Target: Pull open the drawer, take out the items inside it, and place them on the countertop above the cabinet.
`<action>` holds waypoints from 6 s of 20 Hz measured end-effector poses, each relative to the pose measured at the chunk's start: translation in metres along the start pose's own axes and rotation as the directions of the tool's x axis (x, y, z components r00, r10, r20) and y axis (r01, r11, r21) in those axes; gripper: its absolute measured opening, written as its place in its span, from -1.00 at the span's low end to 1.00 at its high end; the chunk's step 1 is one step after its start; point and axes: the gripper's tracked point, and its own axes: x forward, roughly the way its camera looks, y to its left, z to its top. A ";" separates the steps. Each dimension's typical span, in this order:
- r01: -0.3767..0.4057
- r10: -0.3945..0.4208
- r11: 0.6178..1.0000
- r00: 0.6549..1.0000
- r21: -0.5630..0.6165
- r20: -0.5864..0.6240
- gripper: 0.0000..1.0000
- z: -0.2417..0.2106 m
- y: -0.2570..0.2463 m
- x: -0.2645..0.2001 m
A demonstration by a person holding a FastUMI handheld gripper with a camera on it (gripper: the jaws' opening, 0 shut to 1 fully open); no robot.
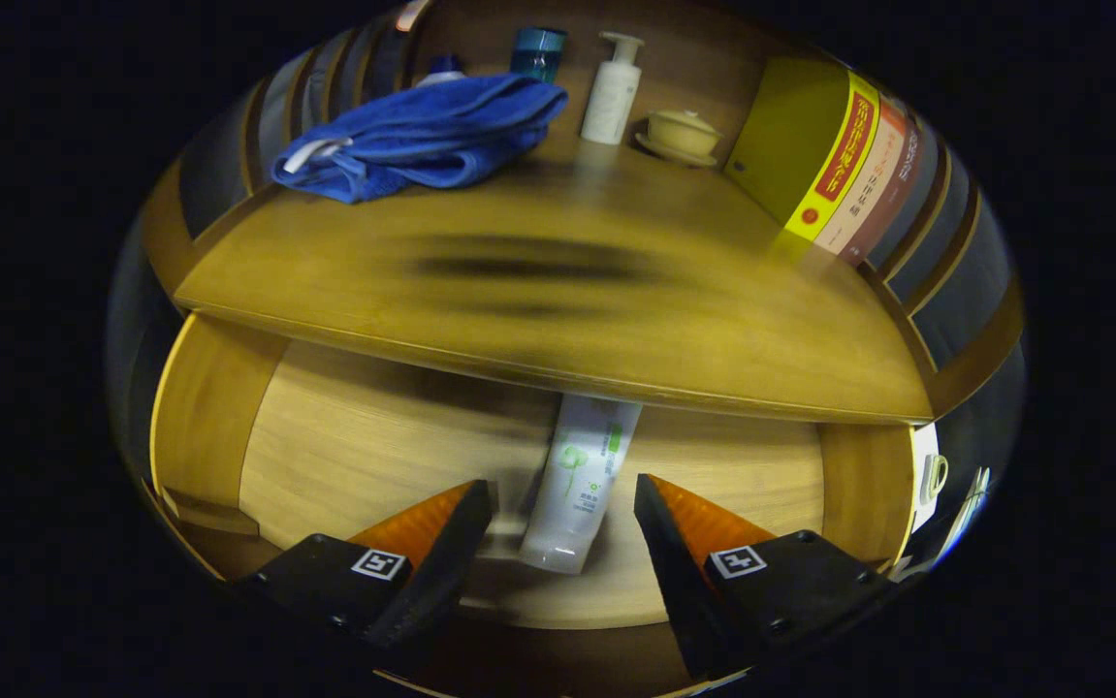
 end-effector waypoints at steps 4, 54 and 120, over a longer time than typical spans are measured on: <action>-0.020 0.019 1.000 0.997 -0.009 -0.080 0.81 -0.017 0.009 0.007; -0.403 0.479 0.837 0.866 -0.370 0.140 -0.08 0.062 0.080 -0.153; -0.101 -0.071 0.985 0.497 0.139 0.865 0.94 0.165 -0.093 -0.341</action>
